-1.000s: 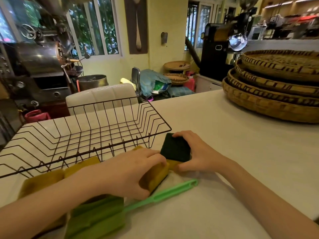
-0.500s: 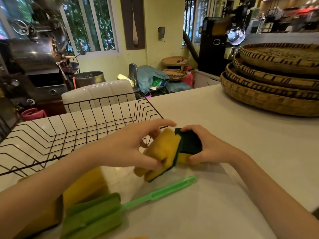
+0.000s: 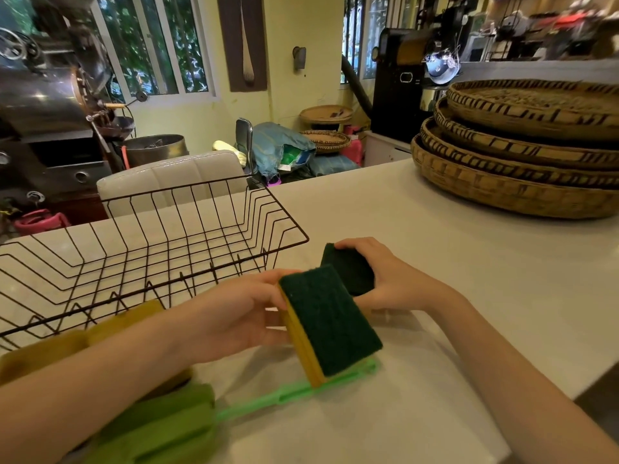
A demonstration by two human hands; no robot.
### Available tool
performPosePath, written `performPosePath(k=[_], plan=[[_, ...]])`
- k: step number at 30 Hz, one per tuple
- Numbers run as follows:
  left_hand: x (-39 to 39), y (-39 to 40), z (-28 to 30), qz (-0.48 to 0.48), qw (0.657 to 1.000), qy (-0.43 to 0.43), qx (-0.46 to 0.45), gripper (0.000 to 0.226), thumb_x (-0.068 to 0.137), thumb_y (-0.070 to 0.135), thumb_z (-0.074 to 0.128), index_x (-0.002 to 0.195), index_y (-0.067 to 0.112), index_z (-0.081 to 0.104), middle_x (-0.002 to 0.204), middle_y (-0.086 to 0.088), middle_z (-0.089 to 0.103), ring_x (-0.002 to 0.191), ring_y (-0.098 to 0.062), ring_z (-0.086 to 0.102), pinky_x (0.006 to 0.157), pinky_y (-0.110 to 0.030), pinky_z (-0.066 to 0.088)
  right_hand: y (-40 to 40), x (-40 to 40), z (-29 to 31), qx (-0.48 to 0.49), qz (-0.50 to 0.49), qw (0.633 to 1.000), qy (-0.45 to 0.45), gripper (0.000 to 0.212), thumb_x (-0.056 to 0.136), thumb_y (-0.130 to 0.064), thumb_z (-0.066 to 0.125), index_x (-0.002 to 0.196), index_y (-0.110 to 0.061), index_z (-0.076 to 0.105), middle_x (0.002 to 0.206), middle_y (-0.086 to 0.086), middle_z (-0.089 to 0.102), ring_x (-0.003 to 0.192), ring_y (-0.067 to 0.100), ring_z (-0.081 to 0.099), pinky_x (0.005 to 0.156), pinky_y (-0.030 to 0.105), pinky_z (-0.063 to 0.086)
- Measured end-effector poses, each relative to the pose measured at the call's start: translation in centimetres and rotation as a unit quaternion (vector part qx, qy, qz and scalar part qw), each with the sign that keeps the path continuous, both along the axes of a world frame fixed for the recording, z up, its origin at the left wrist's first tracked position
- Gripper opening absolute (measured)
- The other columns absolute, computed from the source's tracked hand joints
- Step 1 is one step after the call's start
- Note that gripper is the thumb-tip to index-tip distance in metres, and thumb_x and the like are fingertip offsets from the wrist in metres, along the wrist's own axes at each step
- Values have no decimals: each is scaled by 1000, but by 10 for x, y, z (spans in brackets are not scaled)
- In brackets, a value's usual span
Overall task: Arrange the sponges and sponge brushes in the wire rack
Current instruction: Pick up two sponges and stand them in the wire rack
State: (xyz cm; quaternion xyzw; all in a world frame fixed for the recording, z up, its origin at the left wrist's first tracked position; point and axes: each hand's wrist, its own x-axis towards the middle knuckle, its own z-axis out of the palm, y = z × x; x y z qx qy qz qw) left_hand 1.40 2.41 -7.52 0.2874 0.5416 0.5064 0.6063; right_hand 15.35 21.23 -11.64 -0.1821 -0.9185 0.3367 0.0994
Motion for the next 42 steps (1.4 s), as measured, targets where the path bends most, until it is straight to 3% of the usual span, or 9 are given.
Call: performPosePath(k=[9,14,16,19,21,25,31,39,42], plan=[[-12,-4,-9,61,993,73,-66,33,79,-16,37,100,1,56,90,-14,64,84,-24,63,68,-31,57,1,1,2,8,1,1000,-11,89,60,-36,74,135,-32,28,126,-11,30,120,14,32,98,29,37],[-9,-4,-4,89,983,158,-40,28,81,3,43,100,16,56,110,-11,57,102,-24,54,89,-36,46,-1,2,4,15,-4,1000,-11,90,58,-39,72,136,-32,28,124,-12,29,117,11,30,93,26,35],[-7,-6,-3,74,957,280,-17,30,72,26,60,97,36,48,120,-2,52,107,-16,50,98,-37,40,-1,2,4,15,-5,1000,-11,89,61,-36,75,136,-32,27,124,-13,29,116,10,28,92,25,33],[1,-12,4,-21,898,436,47,68,43,60,66,102,53,31,122,25,39,112,7,40,96,-20,36,-2,2,4,18,-8,1000,-12,89,64,-31,79,136,-32,27,124,-13,28,116,10,28,92,25,33],[12,-18,9,-79,873,480,38,73,40,64,68,101,54,29,120,30,37,109,12,40,89,-10,40,-3,3,4,18,-6,1000,-15,90,60,-35,76,136,-33,27,123,-13,28,116,10,28,92,24,33],[23,-15,5,-106,807,580,9,61,55,53,77,100,37,38,115,17,46,101,-3,47,80,-24,48,-4,3,4,23,-6,1000,-9,86,65,-34,77,136,-31,28,131,-8,31,120,12,28,98,26,32],[35,-2,14,-111,797,590,-71,68,48,77,51,95,28,44,87,12,47,72,-3,43,57,-24,32,-4,2,4,40,-6,999,-3,83,70,-33,76,137,-29,28,138,-2,31,125,16,28,100,28,30],[57,26,19,-173,671,706,-145,89,55,83,46,114,16,41,84,1,48,77,-17,49,57,-28,37,-8,2,5,50,-12,999,-9,82,68,-31,73,137,-28,28,136,-1,32,122,17,27,99,30,32],[59,34,23,-190,636,731,-156,78,60,76,52,110,17,42,82,1,48,79,-19,49,52,-26,34,-9,2,3,55,-26,998,5,78,71,-33,73,135,-28,30,137,-2,33,123,15,27,99,29,32]])
